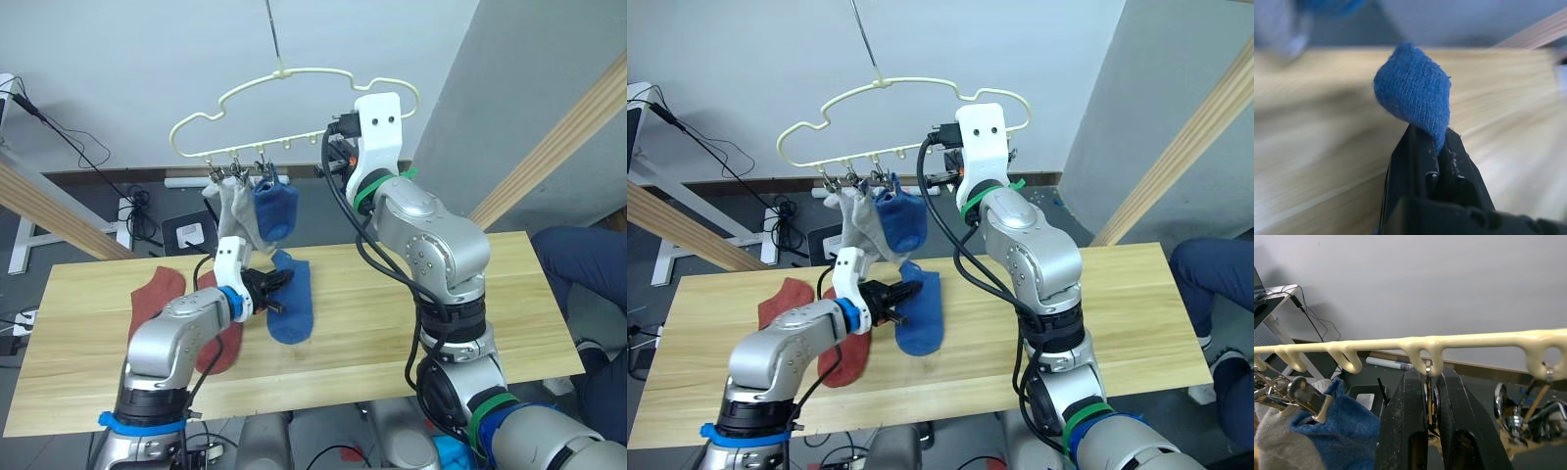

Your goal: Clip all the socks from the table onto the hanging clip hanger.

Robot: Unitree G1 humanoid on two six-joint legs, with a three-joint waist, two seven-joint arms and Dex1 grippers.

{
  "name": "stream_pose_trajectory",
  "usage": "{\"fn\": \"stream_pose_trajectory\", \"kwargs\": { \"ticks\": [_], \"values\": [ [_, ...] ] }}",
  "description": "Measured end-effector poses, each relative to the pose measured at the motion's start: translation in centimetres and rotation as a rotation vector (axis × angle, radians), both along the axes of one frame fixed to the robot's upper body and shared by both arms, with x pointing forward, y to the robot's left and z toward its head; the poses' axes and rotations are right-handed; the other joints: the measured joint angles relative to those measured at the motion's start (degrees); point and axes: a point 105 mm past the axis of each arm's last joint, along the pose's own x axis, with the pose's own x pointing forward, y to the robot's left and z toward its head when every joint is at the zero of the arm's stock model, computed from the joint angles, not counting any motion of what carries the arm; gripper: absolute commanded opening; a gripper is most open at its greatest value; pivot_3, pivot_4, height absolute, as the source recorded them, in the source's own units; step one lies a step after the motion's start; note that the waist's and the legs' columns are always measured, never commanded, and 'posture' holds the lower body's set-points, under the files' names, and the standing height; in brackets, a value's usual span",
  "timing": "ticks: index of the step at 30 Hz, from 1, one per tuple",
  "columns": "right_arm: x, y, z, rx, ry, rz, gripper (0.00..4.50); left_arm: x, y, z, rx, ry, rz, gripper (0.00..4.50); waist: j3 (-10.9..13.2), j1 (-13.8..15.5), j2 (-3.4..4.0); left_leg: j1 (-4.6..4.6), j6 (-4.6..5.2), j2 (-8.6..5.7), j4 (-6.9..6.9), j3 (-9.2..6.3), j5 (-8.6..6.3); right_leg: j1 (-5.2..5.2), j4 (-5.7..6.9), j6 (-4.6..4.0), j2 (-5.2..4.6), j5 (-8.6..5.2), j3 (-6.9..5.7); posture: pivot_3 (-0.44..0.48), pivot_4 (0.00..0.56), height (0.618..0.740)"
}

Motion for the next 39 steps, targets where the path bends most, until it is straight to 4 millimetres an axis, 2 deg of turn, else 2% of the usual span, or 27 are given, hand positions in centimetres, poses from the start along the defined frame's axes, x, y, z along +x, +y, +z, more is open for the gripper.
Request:
{"fn": "stream_pose_trajectory", "kwargs": {
  "ticks": [5, 8, 14, 23, 39],
  "values": [
    [0.0, -0.1, 0.0, 0.006, 0.002, -0.003, 0.00, -0.3, -0.3, 1.1, -0.099, -0.004, -0.041, 0.04, 0.0, 0.0, 0.00, -0.01, 0.00, -0.01, 0.00, -0.01, 0.00, 0.00, -0.01, 0.00, 0.00, 0.00, -0.02, -0.191, 0.352, 0.740],
    [0.0, -0.1, 0.0, 0.008, 0.003, -0.003, 0.00, -0.4, -0.8, 2.3, -0.139, -0.029, -0.077, 0.04, 0.0, 0.0, 0.00, -0.01, 0.00, -0.02, 0.00, 0.00, 0.00, 0.00, -0.02, 0.00, 0.00, 0.00, -0.01, -0.194, 0.350, 0.740],
    [0.0, 0.1, -0.1, 0.012, 0.011, 0.005, 0.00, -0.1, -2.6, 3.8, -0.171, -0.066, -0.139, 0.04, 0.0, 0.0, 0.00, -0.01, 0.00, -0.02, 0.00, 0.00, 0.00, 0.00, -0.02, 0.00, 0.00, 0.00, -0.01, -0.203, 0.350, 0.740],
    [-0.1, 0.1, -0.1, 0.016, 0.024, 0.007, 0.00, 1.8, -5.8, 6.9, -0.210, -0.156, -0.210, 0.04, 0.0, 0.0, 0.00, -0.04, 0.00, -0.02, 0.01, -0.01, 0.00, 0.00, -0.03, 0.00, 0.02, 0.00, -0.01, -0.226, 0.345, 0.740],
    [-0.1, 0.0, -0.1, 0.019, 0.028, 0.006, 0.00, 4.2, -7.2, 7.5, -0.208, -0.198, -0.203, 0.04, 0.0, -0.2, 0.00, -0.05, 0.00, -0.03, 0.01, 0.00, 0.00, 0.00, -0.04, 0.00, 0.02, 0.00, -0.01, -0.229, 0.343, 0.740]
  ]
}}
